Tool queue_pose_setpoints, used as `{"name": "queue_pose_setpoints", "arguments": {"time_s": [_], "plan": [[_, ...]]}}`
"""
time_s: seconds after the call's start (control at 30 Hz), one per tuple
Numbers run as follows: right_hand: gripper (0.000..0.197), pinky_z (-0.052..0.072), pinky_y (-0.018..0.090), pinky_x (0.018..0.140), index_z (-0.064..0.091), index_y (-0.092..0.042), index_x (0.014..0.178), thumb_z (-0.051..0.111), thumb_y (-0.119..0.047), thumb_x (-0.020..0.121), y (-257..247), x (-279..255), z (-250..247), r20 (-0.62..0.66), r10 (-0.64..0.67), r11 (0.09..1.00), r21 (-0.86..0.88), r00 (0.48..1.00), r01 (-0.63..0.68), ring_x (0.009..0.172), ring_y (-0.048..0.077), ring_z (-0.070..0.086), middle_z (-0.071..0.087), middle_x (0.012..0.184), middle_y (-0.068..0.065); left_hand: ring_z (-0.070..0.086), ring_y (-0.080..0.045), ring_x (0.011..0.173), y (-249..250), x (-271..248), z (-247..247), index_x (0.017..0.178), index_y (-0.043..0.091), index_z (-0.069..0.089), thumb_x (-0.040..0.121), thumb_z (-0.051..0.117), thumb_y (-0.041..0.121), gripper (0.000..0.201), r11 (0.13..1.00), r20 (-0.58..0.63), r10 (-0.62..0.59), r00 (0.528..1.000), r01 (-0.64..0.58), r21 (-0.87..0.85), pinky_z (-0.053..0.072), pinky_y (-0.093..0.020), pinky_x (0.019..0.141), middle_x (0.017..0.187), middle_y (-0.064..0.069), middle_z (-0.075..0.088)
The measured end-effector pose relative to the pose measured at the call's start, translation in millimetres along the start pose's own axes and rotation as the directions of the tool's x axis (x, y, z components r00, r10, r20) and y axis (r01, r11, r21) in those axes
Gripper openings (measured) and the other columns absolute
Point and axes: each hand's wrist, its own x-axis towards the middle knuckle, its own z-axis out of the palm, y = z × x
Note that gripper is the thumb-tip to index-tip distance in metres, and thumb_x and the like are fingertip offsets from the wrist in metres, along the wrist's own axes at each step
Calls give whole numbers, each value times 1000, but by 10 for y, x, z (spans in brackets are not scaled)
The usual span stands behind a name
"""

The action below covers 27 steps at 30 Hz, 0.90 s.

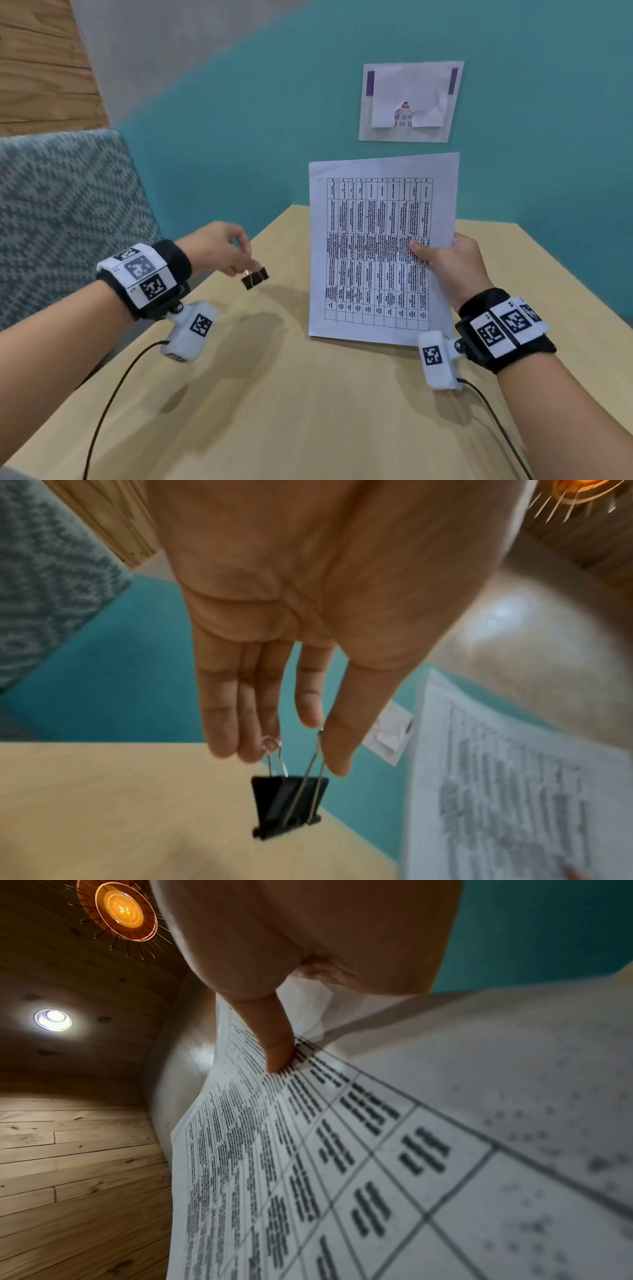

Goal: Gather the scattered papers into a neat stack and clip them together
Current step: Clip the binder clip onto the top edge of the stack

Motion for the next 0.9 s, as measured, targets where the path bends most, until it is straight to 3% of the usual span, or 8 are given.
{"name": "queue_pose_setpoints", "arguments": {"time_s": [0.13,0.23,0.33,0.4,0.57,0.7,0.8,0.9], "plan": [[25,52,48,102,72,-6,111,75,-6,86,15,13,-5,5,-3,1000,-1,1000,3,104,23,72,77,107,6,67,-25,75,465,-34,-194,102,8,64,72,94,19,44,984,-118,120,986,-134,-117,59,-45,88,99,-22,78],[25,52,46,101,70,-4,113,73,-3,87,7,2,2,18,-9,1000,6,1000,9,103,22,72,76,107,7,68,-24,80,815,-104,-315,96,13,61,69,95,18,44,951,-234,242,942,-278,-133,55,-39,81,100,-19,78],[23,53,43,100,71,-6,111,71,-2,89,-8,-10,27,38,-28,1000,6,999,28,102,22,72,77,105,6,76,-33,86,1126,-236,-360,86,23,48,57,98,17,58,873,-377,376,846,-460,-161,61,-52,85,92,-20,75],[21,54,42,97,70,-7,110,71,-2,89,-28,-17,47,49,-54,998,-8,997,55,101,23,72,76,103,5,76,-37,85,1280,-291,-352,83,26,39,56,95,9,65,807,-455,466,759,-575,-133,62,-56,80,87,-20,73],[16,56,41,93,71,-20,97,73,-6,89,-107,-62,87,84,-145,988,-48,986,149,98,24,73,77,99,3,76,-28,79,1506,-328,-242,84,27,32,62,90,2,67,667,-528,645,553,-744,37,63,-46,78,83,-16,73],[10,55,58,90,71,-10,97,74,-13,88,-154,-83,104,99,-217,970,-93,971,226,95,39,70,74,100,18,75,-18,82,1517,-327,-177,81,33,27,68,89,3,70,553,-528,746,406,-819,153,63,-40,79,80,-14,70],[10,54,60,90,72,-17,97,74,-13,88,-178,-117,133,109,-252,962,-76,962,261,95,38,70,75,99,15,76,-15,83,1487,-315,-149,80,32,27,70,89,3,69,505,-528,781,334,-835,219,63,-43,76,78,-16,70],[12,53,60,90,72,-15,99,75,-14,88,-179,-132,148,113,-282,955,-67,953,290,94,37,70,75,97,13,76,-9,84,1456,-296,-159,80,28,28,71,89,6,65,490,-519,800,302,-827,275,62,-46,71,75,-15,69]]}}
